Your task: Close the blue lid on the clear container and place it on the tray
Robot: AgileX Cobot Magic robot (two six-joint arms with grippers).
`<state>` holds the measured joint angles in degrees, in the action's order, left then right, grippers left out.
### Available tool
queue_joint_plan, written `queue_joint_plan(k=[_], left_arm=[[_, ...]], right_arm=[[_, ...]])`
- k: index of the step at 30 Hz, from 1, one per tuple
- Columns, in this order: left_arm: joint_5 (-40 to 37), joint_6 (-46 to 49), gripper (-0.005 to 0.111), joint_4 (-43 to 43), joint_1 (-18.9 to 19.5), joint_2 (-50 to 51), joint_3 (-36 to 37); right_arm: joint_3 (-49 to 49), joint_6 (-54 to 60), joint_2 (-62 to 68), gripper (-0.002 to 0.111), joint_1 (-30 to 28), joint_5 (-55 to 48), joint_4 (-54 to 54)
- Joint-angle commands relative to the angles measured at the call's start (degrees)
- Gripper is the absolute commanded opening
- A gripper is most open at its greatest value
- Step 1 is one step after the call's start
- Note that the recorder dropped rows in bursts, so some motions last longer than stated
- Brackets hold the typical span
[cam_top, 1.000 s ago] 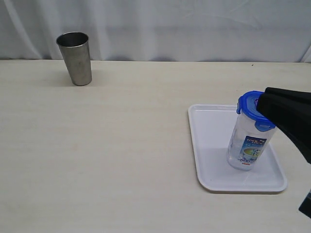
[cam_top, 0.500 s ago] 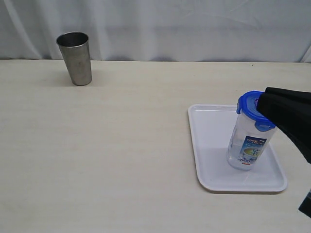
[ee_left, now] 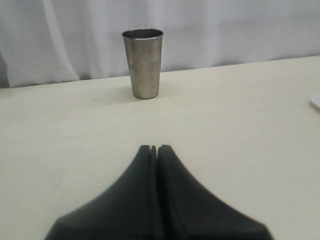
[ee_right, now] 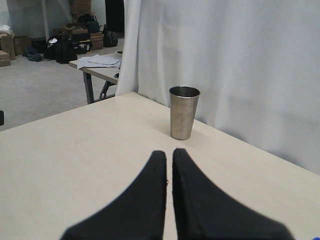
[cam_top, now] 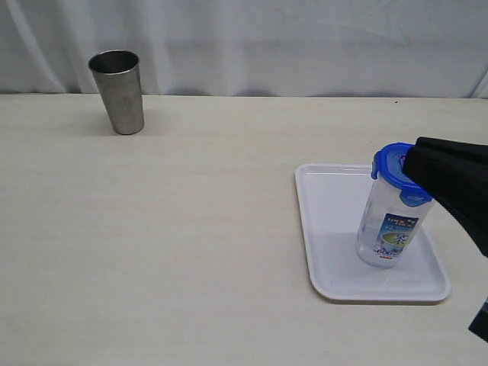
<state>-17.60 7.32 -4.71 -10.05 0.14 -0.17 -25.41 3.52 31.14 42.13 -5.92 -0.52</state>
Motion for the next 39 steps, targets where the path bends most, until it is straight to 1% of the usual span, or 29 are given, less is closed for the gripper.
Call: queue_joint_plan(k=[1,5,33,39], left_arm=[[-0.6,-0.2,0.000,-0.1,0.1,-0.1,0.2],[-0.6,-1.4,0.000,-0.1,0.1,-0.1,0.2],[-0.7,-1.4,0.000,-0.3,0.1,-0.1,0.2],[-0.7,-1.4,0.000,-0.3,0.1,-0.1,0.2]], right_arm=[[0.1,-0.1,-0.1,0.004,0.0,0.0,0.1],[0.1,-0.1,-0.1,0.004,0.0,0.0,0.1],[0.1,-0.1,-0.1,0.004,0.0,0.0,0.1],[3.1,-0.1,-1.1,0.004,0.0,1.0,0.1]])
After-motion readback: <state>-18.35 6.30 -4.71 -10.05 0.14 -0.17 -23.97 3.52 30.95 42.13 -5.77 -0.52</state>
